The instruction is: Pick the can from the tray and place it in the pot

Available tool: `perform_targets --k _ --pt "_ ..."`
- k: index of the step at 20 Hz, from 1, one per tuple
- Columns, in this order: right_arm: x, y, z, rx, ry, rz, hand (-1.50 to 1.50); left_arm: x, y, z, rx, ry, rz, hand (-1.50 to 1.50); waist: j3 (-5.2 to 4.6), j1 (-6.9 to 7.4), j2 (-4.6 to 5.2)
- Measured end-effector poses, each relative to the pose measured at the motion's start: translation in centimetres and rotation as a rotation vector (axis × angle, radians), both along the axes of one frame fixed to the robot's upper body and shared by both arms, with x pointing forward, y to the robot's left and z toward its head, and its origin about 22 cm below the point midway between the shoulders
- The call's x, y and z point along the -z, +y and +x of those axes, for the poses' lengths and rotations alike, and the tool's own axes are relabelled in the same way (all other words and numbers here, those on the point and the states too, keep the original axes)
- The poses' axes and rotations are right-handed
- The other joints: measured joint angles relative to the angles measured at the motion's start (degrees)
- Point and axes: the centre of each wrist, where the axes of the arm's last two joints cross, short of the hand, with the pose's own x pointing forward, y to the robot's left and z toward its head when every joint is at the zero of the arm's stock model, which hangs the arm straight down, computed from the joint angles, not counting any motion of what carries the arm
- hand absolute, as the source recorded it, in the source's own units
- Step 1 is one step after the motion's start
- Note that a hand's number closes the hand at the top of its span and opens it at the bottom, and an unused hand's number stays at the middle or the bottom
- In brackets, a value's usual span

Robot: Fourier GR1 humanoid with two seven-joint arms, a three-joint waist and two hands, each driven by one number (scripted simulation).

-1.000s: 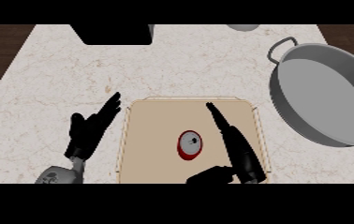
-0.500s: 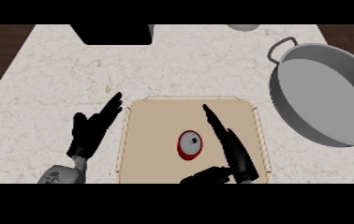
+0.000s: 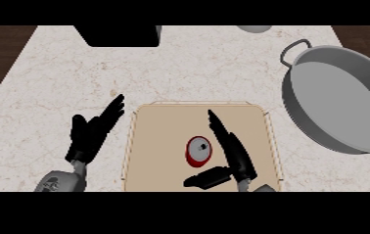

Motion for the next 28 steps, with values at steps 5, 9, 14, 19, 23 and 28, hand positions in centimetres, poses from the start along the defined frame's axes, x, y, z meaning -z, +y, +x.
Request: perform_targets --k 5,9,14,19,23,28 --pt "1.7 0.1 -0.8 -0.053 -0.106 -0.064 1.5 -0.6 -1.3 0.0 0.001 0.002 -0.005 0.0 -0.4 -0.22 -0.69" --pt "2.8 0.2 -1.0 -0.036 -0.143 -0.018 1.5 -0.3 -0.8 -0.2 0.003 -0.001 -0.005 0.0 -0.7 -0.32 -1.03" --pt "3.5 0.1 -0.9 -0.01 -0.178 0.036 1.5 -0.3 -0.2 -0.5 0.01 0.008 -0.004 0.0 -0.81 -0.37 -1.02" --pt "3.9 -4.2 -1.6 0.117 -0.253 0.04 1.5 -0.6 -0.1 -0.3 -0.018 -0.003 0.0 0.0 -0.44 -1.05 -1.11" --pt "3.6 -13.5 -2.1 0.326 -0.313 -0.038 1.5 -0.1 1.0 -0.9 -0.072 0.007 0.0 0.0 -0.24 -3.79 -1.4" --pt "1.6 -27.2 -5.6 0.545 -0.362 -0.196 1.5 0.3 1.7 -1.6 -0.088 0.009 -0.003 0.0 -0.07 -4.57 -0.83"
